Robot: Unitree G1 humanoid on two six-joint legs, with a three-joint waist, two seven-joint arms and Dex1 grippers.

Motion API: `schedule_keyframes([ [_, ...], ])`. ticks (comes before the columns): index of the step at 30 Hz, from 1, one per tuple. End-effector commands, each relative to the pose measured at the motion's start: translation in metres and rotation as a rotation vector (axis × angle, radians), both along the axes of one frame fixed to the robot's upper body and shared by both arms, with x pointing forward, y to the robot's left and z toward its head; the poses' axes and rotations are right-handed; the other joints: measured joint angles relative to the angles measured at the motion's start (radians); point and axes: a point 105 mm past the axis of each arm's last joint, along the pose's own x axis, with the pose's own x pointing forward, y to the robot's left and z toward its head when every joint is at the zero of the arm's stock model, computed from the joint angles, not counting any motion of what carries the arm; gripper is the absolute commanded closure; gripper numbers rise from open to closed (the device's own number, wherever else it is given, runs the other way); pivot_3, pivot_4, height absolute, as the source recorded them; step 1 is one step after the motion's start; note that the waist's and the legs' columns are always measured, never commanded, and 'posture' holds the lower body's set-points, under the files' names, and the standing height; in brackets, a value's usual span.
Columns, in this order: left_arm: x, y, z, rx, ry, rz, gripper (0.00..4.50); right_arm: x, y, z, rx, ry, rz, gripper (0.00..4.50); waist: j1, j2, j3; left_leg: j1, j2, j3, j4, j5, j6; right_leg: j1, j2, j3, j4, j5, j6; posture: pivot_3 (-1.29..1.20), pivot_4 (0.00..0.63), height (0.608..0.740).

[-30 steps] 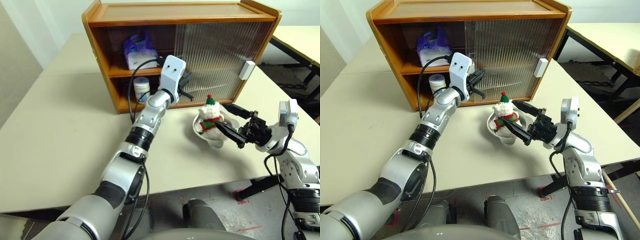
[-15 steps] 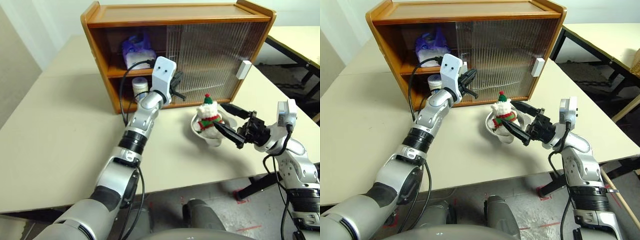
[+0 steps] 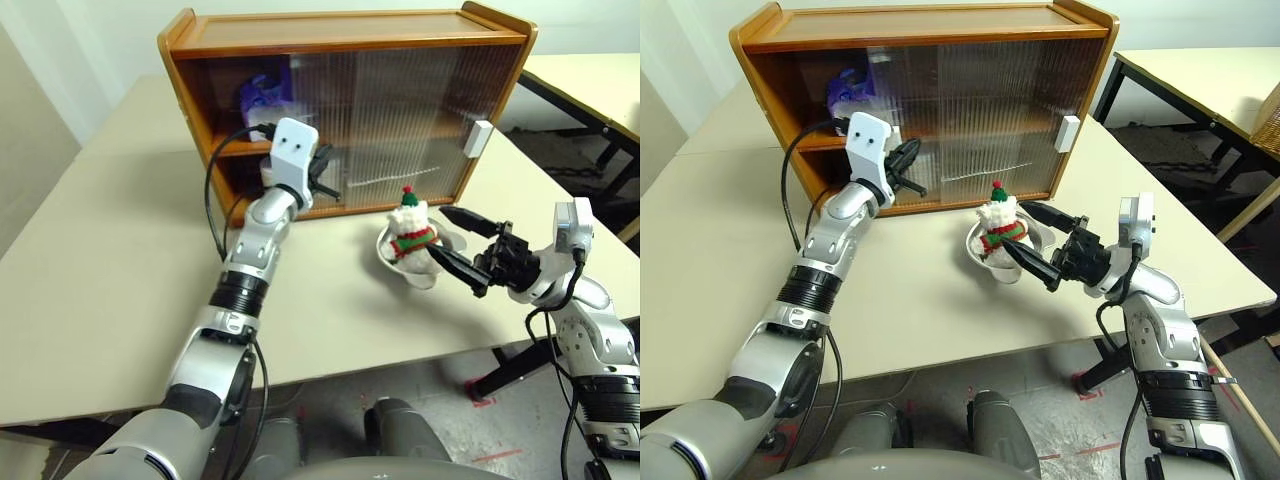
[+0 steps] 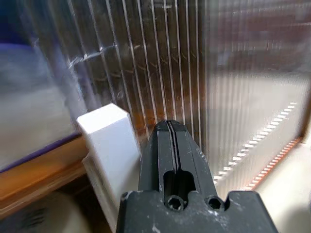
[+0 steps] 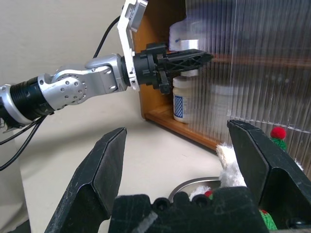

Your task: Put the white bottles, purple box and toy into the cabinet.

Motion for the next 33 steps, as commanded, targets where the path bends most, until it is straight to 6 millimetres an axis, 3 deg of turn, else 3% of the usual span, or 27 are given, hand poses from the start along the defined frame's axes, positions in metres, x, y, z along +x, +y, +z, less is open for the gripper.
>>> schedule_keyframes([
  [1, 0.003, 0.037, -0.003, -0.023, 0.012, 0.126, 4.46, 0.002, 0.003, -0.001, 0.001, -0.001, 0.014, 0.0, 0.001, 0.0, 0.0, 0.0, 0.0, 0.0, 0.0, 0.0, 0.0, 0.0, 0.0, 0.0, 0.0, 0.001, 0.0, 0.08, 0.0, 0.74],
  [33, -0.038, 0.127, -0.003, -0.003, -0.004, 0.366, 4.46, 0.007, 0.004, -0.007, 0.025, 0.009, 0.035, 0.0, 0.011, -0.001, 0.002, -0.002, 0.001, 0.001, -0.001, 0.0, 0.0, -0.001, -0.004, -0.002, -0.003, -0.002, -0.002, 0.12, 0.0, 0.74],
])
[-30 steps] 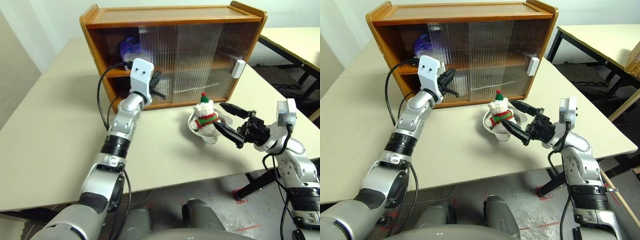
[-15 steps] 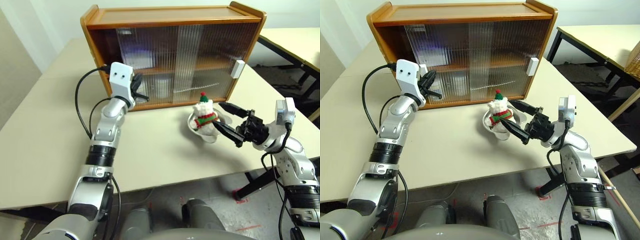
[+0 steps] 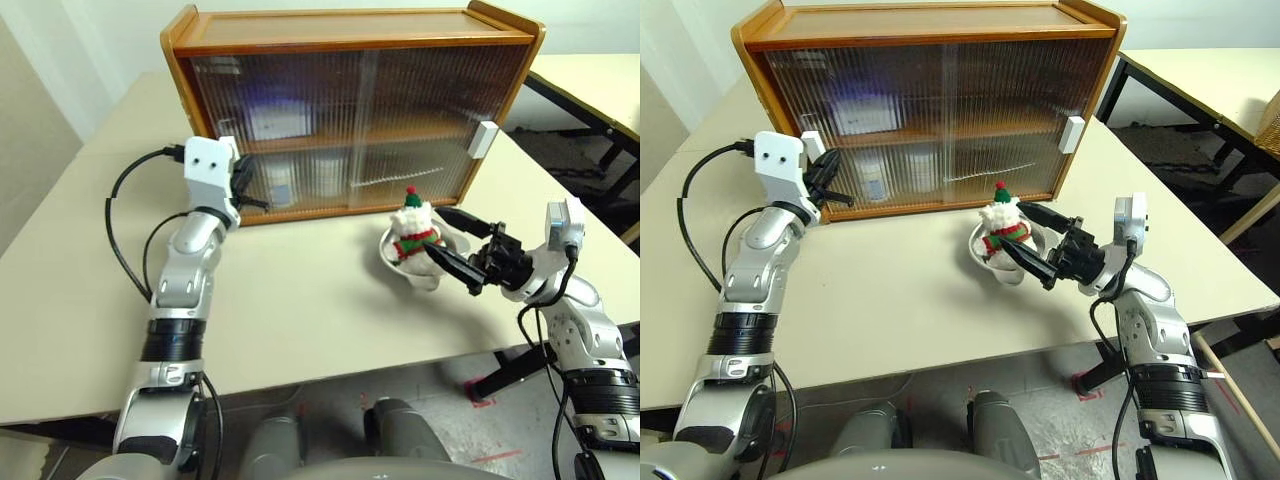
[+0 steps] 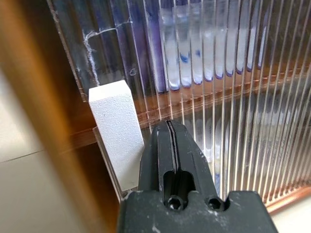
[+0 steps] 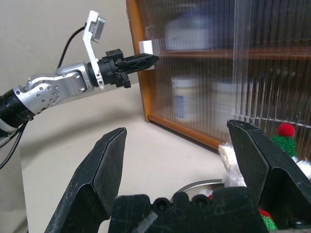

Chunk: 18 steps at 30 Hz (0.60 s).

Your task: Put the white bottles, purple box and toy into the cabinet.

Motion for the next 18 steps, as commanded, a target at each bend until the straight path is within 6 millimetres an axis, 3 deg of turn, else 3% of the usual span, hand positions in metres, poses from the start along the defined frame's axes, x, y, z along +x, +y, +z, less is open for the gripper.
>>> schedule_keyframes([
  [1, -0.003, 0.023, 0.0, -0.003, 0.006, 0.085, 4.46, 0.002, 0.002, 0.0, -0.009, -0.014, 0.011, 0.0, 0.0, 0.0, 0.0, 0.0, 0.0, 0.0, 0.0, 0.0, 0.0, 0.0, 0.0, 0.0, 0.0, 0.0, 0.0, 0.12, 0.0, 0.74],
  [6, -0.004, 0.027, 0.003, 0.003, -0.012, 0.097, 4.46, 0.003, 0.002, 0.0, -0.009, -0.015, 0.016, 0.0, -0.003, 0.0, 0.0, 0.0, 0.0, 0.0, -0.001, 0.0, 0.0, 0.0, 0.0, 0.0, 0.0, 0.0, 0.0, 0.13, 0.0, 0.74],
  [11, -0.008, 0.009, 0.014, -0.043, -0.08, -0.016, 4.46, 0.006, -0.004, 0.003, 0.001, -0.017, -0.006, 0.0, -0.002, 0.0, 0.001, 0.0, 0.001, 0.0, -0.002, 0.0, 0.0, -0.001, 0.001, 0.0, 0.0, 0.0, 0.0, 0.13, 0.0, 0.74],
  [14, -0.017, -0.012, 0.011, -0.03, -0.084, -0.189, 3.83, 0.01, -0.015, 0.009, 0.018, -0.027, -0.051, 0.0, 0.003, 0.0, 0.001, 0.0, 0.001, 0.0, -0.002, 0.0, 0.0, -0.001, 0.0, -0.001, -0.002, -0.001, -0.001, 0.13, 0.0, 0.74],
  [18, -0.041, -0.032, 0.004, -0.047, -0.101, -0.442, 2.37, 0.013, -0.031, 0.014, 0.029, -0.03, -0.1, 0.0, 0.02, 0.0, 0.001, -0.001, 0.001, 0.002, -0.003, 0.0, 0.0, 0.0, -0.001, -0.001, -0.005, -0.002, -0.003, 0.12, 0.0, 0.74],
])
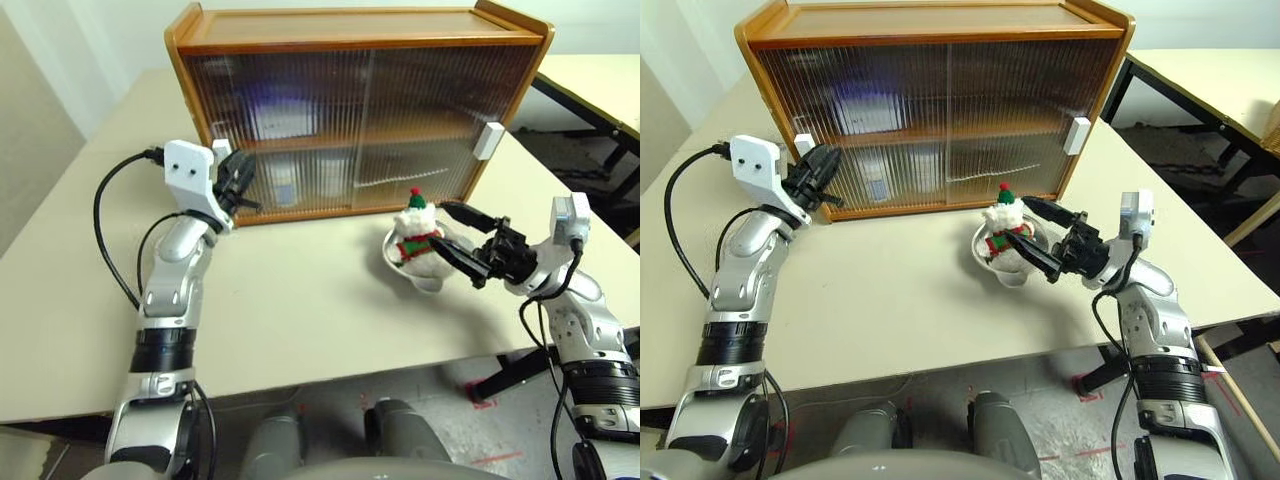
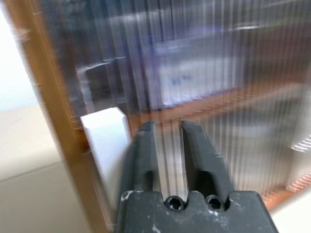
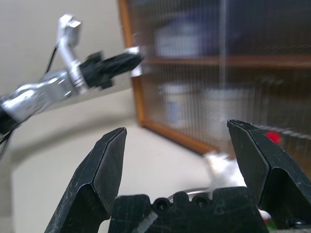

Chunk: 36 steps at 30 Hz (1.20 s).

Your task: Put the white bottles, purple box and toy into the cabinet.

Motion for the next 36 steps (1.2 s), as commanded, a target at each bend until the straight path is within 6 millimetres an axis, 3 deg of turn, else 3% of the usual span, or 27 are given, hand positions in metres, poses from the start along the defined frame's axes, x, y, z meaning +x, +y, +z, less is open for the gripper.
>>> schedule_keyframes([
  [1, -0.026, -0.018, -0.008, -0.016, -0.002, -0.248, 2.01, 0.005, -0.021, 0.008, 0.01, -0.01, -0.071, 0.0, 0.009, 0.0, 0.0, -0.001, 0.0, 0.0, 0.0, 0.0, 0.0, 0.0, -0.001, 0.0, 0.0, -0.001, -0.001, 0.12, 0.0, 0.74],
  [6, -0.052, -0.011, -0.032, -0.033, 0.091, -0.425, 0.08, 0.016, -0.051, 0.019, 0.032, -0.032, -0.213, 1.68, 0.018, 0.0, 0.0, -0.003, 0.0, -0.001, -0.005, 0.0, -0.001, -0.001, -0.003, -0.004, -0.005, -0.003, -0.004, 0.12, 0.0, 0.74],
  [13, -0.071, -0.005, -0.045, -0.056, 0.141, -0.54, 0.0, 0.037, -0.077, 0.031, 0.056, -0.027, -0.374, 4.45, 0.031, 0.001, 0.0, -0.002, 0.0, -0.001, -0.014, 0.0, 0.0, -0.001, -0.003, -0.004, -0.01, -0.004, -0.005, 0.12, 0.0, 0.74],
  [22, -0.085, -0.017, -0.063, -0.029, 0.193, -0.611, 0.0, 0.061, -0.122, 0.035, 0.015, -0.025, -0.639, 4.48, 0.033, 0.001, 0.0, -0.003, 0.0, -0.002, -0.014, 0.0, 0.0, -0.001, -0.006, -0.005, -0.01, -0.004, -0.005, 0.13, 0.0, 0.74],
  [27, -0.086, -0.021, -0.067, -0.012, 0.202, -0.626, 0.0, 0.069, -0.136, 0.043, 0.017, -0.04, -0.754, 4.48, 0.031, 0.002, 0.0, -0.002, 0.0, -0.001, -0.014, 0.0, 0.0, -0.001, -0.005, -0.005, -0.01, -0.004, -0.005, 0.13, 0.0, 0.74],
  [30, -0.084, -0.023, -0.065, -0.014, 0.193, -0.632, 0.0, 0.075, -0.137, 0.051, 0.028, -0.044, -0.798, 4.48, 0.03, 0.002, 0.0, -0.002, 0.0, -0.001, -0.014, 0.0, 0.001, -0.001, -0.005, -0.004, -0.01, -0.004, -0.005, 0.13, 0.0, 0.74],
  [36, -0.078, -0.024, -0.061, -0.043, 0.171, -0.623, 0.0, 0.088, -0.117, 0.053, 0.008, -0.016, -0.77, 4.48, 0.03, 0.002, 0.0, -0.003, 0.0, -0.001, -0.014, 0.001, 0.002, -0.001, -0.006, -0.004, -0.01, -0.004, -0.005, 0.13, 0.0, 0.74],
])
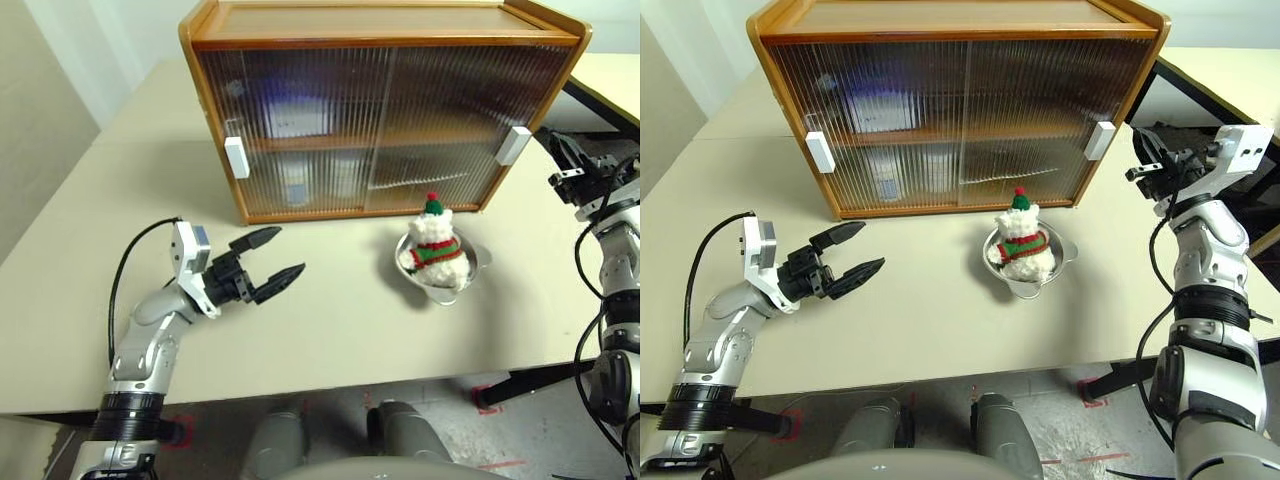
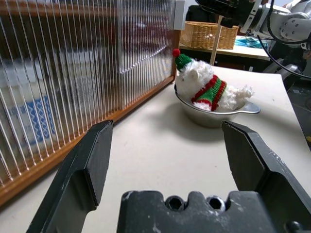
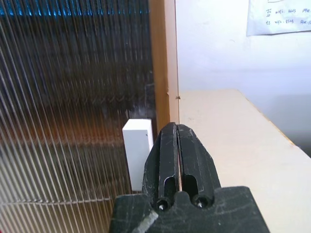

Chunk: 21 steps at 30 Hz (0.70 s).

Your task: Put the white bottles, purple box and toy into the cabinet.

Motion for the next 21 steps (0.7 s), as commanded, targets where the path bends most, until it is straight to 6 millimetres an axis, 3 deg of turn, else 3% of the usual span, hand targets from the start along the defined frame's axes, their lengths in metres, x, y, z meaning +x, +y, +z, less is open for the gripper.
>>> schedule_keyframes([
  [1, 0.003, -0.002, -0.001, -0.01, -0.002, 0.0, 0.0, 0.007, 0.016, 0.003, -0.007, 0.015, 0.032, 4.48, 0.0, 0.0, 0.0, 0.0, 0.0, 0.0, 0.0, 0.0, 0.0, 0.0, 0.0, 0.0, 0.0, 0.0, 0.0, 0.13, 0.0, 0.74],
  [21, 0.003, 0.0, -0.005, 0.016, -0.015, 0.001, 0.0, 0.013, 0.059, 0.012, 0.024, 0.054, 0.173, 4.48, 0.0, 0.002, -0.001, 0.0, 0.0, 0.0, 0.0, 0.001, 0.002, 0.0, -0.004, -0.002, 0.001, 0.0, 0.0, 0.14, 0.0, 0.74],
])
